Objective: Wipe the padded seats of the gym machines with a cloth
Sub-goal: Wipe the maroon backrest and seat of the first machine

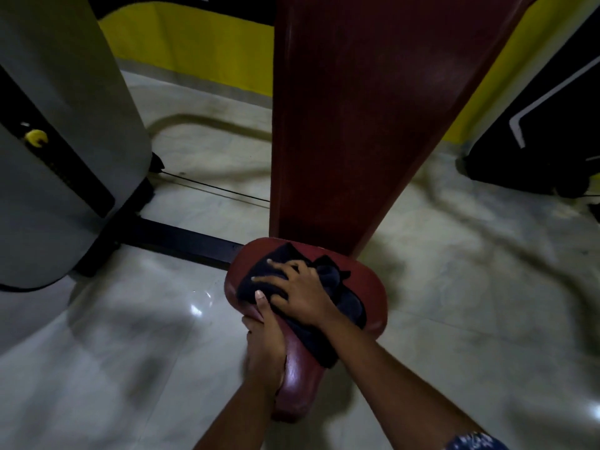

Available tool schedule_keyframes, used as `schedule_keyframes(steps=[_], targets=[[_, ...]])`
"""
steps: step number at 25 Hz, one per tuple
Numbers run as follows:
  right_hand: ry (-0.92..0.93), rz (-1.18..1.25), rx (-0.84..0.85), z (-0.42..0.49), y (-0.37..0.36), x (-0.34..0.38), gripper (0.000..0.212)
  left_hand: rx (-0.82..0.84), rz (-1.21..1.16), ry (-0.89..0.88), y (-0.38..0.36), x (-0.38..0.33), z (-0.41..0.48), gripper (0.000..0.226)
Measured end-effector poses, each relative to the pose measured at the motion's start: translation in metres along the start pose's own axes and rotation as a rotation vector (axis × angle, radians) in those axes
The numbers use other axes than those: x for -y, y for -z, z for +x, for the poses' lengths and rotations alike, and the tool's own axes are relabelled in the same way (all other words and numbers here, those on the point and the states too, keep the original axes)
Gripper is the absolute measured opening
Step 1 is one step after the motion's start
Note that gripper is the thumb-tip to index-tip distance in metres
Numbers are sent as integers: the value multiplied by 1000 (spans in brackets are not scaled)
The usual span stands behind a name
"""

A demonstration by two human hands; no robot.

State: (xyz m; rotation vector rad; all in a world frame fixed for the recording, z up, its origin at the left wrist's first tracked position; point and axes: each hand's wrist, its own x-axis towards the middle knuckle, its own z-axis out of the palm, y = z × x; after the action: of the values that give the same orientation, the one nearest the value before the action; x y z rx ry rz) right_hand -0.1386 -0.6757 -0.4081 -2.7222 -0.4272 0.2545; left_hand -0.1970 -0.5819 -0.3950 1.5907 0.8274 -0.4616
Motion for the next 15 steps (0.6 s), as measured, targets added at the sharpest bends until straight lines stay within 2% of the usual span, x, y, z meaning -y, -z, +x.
schedule_keyframes(steps=[4, 7, 10, 15], targets=[[-59, 14, 69, -59, 13, 22, 64, 233, -88, 74, 26, 21, 10, 115], [-187, 119, 97, -89, 39, 38, 57, 280, -13, 65, 61, -2, -21, 96], [-321, 234, -44, -118, 69, 80, 54, 301, 75, -27, 101, -34, -61, 64], [-339, 328, -340, -149, 107, 165, 49, 376, 62, -189, 160, -50, -99, 47]])
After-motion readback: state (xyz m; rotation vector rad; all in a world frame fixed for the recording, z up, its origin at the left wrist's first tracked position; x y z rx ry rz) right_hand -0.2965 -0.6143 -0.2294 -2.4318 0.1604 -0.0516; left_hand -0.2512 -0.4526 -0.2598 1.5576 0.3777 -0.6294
